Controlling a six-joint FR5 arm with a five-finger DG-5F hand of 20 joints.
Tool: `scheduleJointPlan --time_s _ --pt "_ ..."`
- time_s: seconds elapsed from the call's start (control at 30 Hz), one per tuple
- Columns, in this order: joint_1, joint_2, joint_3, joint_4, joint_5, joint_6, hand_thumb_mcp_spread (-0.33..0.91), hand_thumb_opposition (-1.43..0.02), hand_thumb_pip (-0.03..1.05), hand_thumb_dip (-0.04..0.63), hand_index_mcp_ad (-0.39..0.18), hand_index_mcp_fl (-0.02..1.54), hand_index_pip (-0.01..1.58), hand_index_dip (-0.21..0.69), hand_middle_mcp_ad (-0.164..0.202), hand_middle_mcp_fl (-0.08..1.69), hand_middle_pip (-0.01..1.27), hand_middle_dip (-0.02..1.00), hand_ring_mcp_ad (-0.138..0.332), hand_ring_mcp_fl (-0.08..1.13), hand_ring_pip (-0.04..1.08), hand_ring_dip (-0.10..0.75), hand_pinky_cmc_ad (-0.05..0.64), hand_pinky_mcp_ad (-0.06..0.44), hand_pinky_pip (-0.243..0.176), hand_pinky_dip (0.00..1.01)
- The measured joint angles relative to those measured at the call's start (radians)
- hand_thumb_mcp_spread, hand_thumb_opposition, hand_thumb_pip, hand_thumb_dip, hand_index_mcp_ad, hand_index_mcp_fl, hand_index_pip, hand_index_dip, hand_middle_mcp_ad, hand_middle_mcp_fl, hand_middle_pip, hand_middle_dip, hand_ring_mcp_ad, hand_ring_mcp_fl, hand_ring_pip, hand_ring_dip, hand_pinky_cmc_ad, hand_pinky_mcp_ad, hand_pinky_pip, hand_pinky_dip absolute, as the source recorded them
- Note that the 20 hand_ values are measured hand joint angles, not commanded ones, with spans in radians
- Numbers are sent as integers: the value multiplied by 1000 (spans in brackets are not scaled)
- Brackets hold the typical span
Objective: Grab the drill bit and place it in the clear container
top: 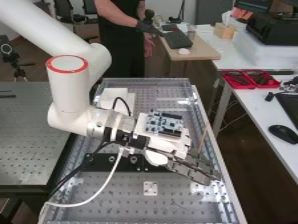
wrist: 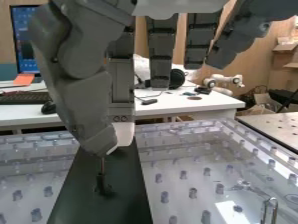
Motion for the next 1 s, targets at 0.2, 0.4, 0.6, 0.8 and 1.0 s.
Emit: scheduleJointPlan --time_s 0.2,0.4,0.6,0.8,1.0 --pt "1 -1 7 -20 0 -3 581 -881 504 248 -155 646 1279 166 63 290 126 204 134 112 93 23 379 136 -45 185" --pt "1 8 -1 -23 4 -1 585 -887 531 251 -162 518 1215 169 63 290 126 204 134 113 93 23 379 136 -45 185" --pt "2 21 -18 -4 14 24 550 -864 555 251 -164 464 1173 166 65 251 126 204 134 96 93 23 379 136 -45 185" --pt "2 32 -41 28 24 67 546 -860 559 251 -161 436 1169 154 63 251 124 204 138 94 93 23 377 133 -45 185" --pt "1 36 -60 65 33 109 545 -853 562 251 -161 440 1185 154 65 248 126 204 134 89 93 24 379 124 -45 185"
